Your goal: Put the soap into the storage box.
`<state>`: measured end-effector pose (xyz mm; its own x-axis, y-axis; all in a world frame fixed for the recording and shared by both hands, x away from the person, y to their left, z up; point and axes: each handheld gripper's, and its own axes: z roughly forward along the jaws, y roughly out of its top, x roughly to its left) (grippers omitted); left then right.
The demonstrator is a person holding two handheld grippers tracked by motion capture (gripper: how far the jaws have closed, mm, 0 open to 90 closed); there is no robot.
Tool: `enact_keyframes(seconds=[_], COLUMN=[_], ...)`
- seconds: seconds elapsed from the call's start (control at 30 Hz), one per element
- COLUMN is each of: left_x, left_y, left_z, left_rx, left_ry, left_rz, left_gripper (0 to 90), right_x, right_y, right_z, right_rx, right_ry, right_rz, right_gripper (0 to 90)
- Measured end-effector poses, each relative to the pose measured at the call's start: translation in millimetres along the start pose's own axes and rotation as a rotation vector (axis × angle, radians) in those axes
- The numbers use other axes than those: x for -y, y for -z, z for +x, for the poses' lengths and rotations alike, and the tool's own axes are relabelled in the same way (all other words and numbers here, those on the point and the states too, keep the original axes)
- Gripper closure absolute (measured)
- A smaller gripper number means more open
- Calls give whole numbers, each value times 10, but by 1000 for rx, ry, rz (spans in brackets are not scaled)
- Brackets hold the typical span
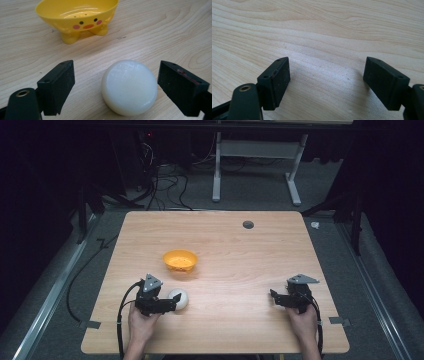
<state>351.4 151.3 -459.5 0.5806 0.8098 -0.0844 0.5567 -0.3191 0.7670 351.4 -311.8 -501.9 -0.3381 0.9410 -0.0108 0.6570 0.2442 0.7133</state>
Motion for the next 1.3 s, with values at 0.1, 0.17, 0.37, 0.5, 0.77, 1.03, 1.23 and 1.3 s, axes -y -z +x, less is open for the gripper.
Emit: enact_keyframes(seconds=[0.1, 0.17, 0.37, 0.5, 0.77, 1.03, 1.23, 1.3], left_x=[0, 0, 3, 17, 61, 100, 124, 135], left_y=[-28, -49, -107, -157, -226, -284, -311, -326], left_z=[-33, -54, -109, -143, -169, -180, -176, -179], left_rx=[3, 4, 3, -5, -17, -25, -24, -25], left_ry=[-7, -13, -26, -42, -52, -50, -45, -46], left_rz=[8, 13, 24, 42, 67, 75, 83, 91], left_gripper=[150, 150, 149, 148, 147, 148, 150, 150], right_x=[0, 0, 0, 0, 0, 0, 0, 0], right_y=[0, 0, 0, 0, 0, 0, 0, 0], right_z=[0, 0, -1, -2, -1, -1, 0, 0], right_rx=[0, 0, 0, 0, 0, 0, 0, 0], right_ry=[0, 0, 0, 0, 0, 0, 0, 0], right_rz=[0, 0, 0, 0, 0, 0, 0, 0], right_gripper=[224, 224, 223, 223, 223, 223, 223, 223])
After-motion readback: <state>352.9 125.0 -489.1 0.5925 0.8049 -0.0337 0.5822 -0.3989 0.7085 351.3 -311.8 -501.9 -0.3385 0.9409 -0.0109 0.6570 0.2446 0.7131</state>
